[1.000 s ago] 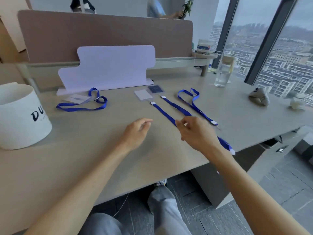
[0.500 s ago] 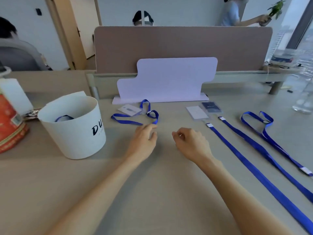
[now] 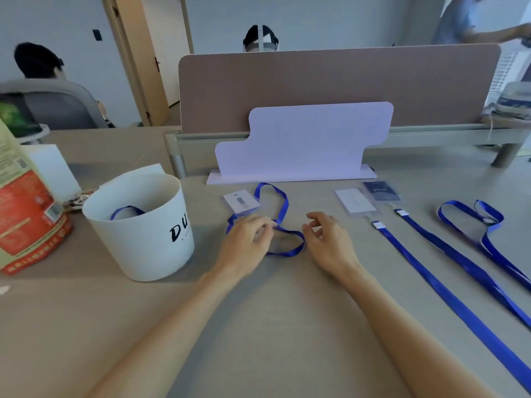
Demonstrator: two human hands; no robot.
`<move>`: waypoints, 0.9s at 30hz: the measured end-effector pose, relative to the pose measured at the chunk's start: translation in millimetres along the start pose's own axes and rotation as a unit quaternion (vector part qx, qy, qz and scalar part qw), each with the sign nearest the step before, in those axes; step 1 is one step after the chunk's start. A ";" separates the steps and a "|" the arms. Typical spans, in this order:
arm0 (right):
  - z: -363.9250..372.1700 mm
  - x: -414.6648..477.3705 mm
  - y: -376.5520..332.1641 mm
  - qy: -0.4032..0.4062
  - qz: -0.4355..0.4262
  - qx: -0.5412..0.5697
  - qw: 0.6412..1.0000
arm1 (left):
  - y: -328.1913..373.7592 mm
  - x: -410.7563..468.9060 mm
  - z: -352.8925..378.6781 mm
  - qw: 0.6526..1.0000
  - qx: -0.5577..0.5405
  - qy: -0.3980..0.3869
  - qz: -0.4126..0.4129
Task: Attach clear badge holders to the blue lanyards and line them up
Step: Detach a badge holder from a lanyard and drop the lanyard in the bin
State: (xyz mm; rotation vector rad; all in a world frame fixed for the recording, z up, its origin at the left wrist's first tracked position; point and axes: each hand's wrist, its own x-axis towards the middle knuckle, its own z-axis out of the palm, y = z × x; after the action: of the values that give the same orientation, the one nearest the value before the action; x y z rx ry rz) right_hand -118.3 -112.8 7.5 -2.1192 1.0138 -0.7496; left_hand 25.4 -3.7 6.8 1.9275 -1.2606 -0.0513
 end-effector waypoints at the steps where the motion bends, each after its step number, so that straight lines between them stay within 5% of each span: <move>1: 3.1 1.0 -1.6 -0.010 0.003 -0.005 1.000 | -6.6 6.6 -3.4 0.999 0.034 0.025 -0.020; 6: 20.2 5.0 -4.2 -0.046 -0.048 -0.110 0.992 | -42.0 43.9 -13.3 0.966 0.223 0.017 -0.127; 10: 27.5 16.9 -0.3 -0.041 -0.085 -0.146 0.985 | -48.7 70.7 -12.8 0.949 0.204 0.002 -0.242; 20: 42.1 50.8 -17.1 0.012 -0.076 -0.092 0.993 | -41.2 100.8 1.9 0.942 0.134 0.006 -0.308; 24: 64.7 87.0 -39.0 -0.055 -0.042 -0.173 0.982 | -47.2 98.9 -0.3 0.948 0.116 0.006 -0.297; 27: 77.2 101.1 -40.3 -0.072 0.014 -0.155 0.985 | -53.3 103.5 -1.1 0.947 0.003 -0.009 -0.320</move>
State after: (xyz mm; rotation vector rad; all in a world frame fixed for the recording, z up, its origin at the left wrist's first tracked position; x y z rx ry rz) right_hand 9.2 -151.9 11.7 -2.3767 1.1369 -0.4375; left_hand 117.3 -74.9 12.1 2.2695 -0.5959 -0.3966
